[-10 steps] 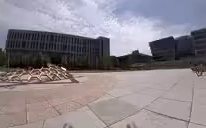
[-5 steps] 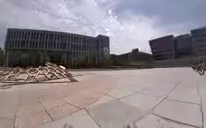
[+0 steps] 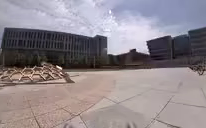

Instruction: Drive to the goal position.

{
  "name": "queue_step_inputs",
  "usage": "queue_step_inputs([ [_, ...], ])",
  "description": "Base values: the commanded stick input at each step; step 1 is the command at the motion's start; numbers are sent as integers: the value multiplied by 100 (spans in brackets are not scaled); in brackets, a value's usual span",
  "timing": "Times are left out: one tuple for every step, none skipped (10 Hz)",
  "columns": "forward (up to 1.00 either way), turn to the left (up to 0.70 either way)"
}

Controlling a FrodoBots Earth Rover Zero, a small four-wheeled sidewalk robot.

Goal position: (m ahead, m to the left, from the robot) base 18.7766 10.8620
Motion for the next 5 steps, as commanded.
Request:
queue_step_inputs([
  [45, 0],
  [45, 0],
  [45, 0],
  [45, 0],
  [45, 0],
])
